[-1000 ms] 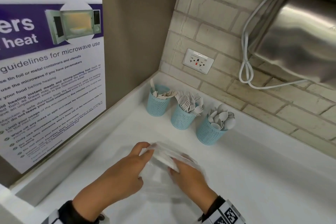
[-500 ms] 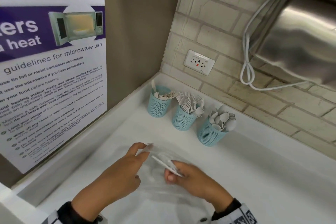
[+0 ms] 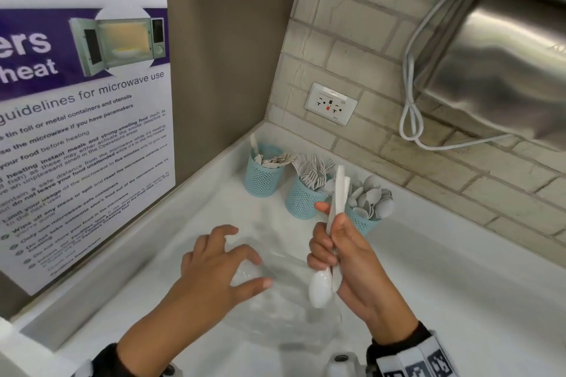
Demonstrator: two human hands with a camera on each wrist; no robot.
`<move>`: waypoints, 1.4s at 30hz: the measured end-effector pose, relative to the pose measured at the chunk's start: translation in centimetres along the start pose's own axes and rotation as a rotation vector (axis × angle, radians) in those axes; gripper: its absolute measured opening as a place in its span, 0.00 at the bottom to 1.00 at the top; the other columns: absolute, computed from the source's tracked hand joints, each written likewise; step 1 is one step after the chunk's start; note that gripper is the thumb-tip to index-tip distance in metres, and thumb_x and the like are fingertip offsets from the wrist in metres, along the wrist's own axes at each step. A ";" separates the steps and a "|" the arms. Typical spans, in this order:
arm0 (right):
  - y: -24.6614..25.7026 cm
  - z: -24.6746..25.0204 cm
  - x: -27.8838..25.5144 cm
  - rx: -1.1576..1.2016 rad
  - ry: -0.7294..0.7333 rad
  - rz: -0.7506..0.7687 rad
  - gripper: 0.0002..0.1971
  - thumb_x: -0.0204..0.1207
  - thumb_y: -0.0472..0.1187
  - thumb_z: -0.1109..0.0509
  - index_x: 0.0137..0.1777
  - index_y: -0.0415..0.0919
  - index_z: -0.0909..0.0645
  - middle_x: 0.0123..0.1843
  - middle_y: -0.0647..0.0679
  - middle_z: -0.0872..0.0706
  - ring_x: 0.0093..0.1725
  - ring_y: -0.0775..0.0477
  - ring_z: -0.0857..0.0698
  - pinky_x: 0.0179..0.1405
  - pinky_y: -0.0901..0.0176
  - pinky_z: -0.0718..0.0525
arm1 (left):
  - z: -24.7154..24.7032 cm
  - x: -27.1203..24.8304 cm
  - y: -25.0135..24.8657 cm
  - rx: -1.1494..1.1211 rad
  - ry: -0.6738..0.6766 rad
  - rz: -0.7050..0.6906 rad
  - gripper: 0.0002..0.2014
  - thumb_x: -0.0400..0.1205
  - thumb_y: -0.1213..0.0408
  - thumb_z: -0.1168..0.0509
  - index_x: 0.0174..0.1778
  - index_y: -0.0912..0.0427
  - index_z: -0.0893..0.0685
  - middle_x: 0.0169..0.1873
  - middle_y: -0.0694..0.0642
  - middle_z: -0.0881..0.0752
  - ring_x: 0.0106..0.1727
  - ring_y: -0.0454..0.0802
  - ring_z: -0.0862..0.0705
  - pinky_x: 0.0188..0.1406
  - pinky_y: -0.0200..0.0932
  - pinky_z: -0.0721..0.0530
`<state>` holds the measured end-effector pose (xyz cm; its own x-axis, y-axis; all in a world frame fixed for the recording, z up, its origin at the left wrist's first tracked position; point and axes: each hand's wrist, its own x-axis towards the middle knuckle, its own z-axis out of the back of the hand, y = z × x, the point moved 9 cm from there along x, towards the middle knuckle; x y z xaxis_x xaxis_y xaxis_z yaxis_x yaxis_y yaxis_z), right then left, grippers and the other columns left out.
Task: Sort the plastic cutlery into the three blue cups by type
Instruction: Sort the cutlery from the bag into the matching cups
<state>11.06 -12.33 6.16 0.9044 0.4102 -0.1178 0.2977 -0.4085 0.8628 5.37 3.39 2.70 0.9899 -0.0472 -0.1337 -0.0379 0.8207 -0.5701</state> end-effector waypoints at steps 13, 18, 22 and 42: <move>-2.2 -3.5 0.6 0.246 -0.032 -0.031 0.05 0.80 0.40 0.40 0.48 0.39 0.26 0.43 0.43 0.17 0.61 0.45 0.14 0.63 0.58 0.16 | -0.7 -0.1 -4.3 -0.118 -0.023 -0.145 0.31 0.70 0.25 0.57 0.54 0.45 0.28 0.41 0.39 0.21 0.50 0.39 0.26 0.57 0.39 0.33; -1.7 -3.1 0.6 -0.021 -0.018 -0.006 0.09 0.81 0.45 0.40 0.45 0.41 0.22 0.46 0.46 0.16 0.54 0.50 0.16 0.54 0.60 0.17 | 0.0 -0.5 -4.4 -0.382 -0.038 -0.163 0.09 0.83 0.48 0.41 0.47 0.49 0.28 0.36 0.47 0.13 0.32 0.39 0.21 0.32 0.35 0.26; -0.7 -1.9 0.5 -0.062 -0.068 0.001 0.10 0.79 0.45 0.35 0.49 0.39 0.18 0.31 0.48 0.32 0.30 0.55 0.30 0.29 0.67 0.25 | 1.8 -0.5 -4.1 -0.504 -0.145 -0.203 0.06 0.83 0.52 0.40 0.44 0.49 0.25 0.33 0.52 0.15 0.32 0.43 0.19 0.34 0.39 0.22; -3.4 -3.4 -0.9 0.335 0.026 -0.138 0.18 0.57 0.32 0.15 0.48 0.33 0.11 0.55 0.34 0.11 0.54 0.44 0.10 0.49 0.60 0.12 | 2.5 0.3 -4.9 -1.347 -0.206 -0.091 0.13 0.86 0.58 0.45 0.56 0.59 0.18 0.56 0.49 0.11 0.63 0.45 0.15 0.70 0.49 0.23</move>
<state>8.14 -8.52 4.98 0.8421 0.4986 -0.2055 0.5036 -0.5906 0.6305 6.23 0.76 7.49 0.9938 0.1115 0.0012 0.0429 -0.3724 -0.9271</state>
